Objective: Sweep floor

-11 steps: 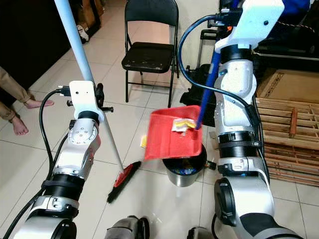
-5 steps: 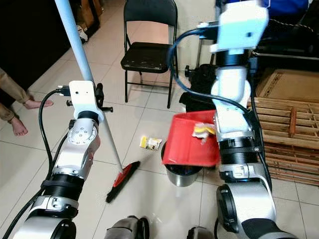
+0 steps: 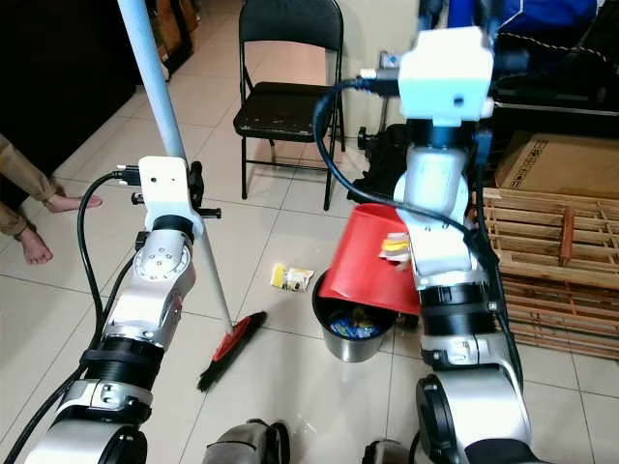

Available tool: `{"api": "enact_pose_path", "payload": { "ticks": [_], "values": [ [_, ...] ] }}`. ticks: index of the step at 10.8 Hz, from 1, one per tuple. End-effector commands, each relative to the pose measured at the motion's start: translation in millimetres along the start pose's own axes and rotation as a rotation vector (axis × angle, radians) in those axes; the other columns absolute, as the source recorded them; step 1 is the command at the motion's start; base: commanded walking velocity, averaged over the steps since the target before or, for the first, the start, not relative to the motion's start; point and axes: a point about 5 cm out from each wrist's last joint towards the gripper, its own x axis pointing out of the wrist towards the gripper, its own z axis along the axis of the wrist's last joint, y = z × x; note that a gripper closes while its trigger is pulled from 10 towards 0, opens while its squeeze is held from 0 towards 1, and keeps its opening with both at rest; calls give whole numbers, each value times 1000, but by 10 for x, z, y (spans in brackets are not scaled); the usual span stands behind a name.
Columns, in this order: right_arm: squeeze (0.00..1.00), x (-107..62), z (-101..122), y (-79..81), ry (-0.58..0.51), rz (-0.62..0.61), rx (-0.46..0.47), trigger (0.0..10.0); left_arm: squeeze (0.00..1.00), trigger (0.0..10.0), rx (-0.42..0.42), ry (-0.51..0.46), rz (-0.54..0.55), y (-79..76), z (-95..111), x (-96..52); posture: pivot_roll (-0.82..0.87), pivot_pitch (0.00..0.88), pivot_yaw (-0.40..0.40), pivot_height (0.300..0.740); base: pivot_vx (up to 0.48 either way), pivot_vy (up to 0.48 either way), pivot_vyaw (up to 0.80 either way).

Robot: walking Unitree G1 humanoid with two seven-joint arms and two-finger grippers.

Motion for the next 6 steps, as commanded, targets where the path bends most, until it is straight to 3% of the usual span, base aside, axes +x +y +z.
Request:
{"api": "enact_pose_path", "payload": {
  "ticks": [1,4,6],
  "values": [
    [0,72,123,-43,-77,-34,-23,10000,0,10000,15,-68,11,40,133,22,30,82,92,740,0,0,0],
    [0,52,261,0,-201,-14,-156,10000,0,10000,14,-71,9,36,138,23,29,82,93,740,0,0,0],
    [0,29,290,63,-228,13,-167,10000,0,10000,15,-73,11,41,141,24,30,83,94,740,0,0,0]
  ]
}}
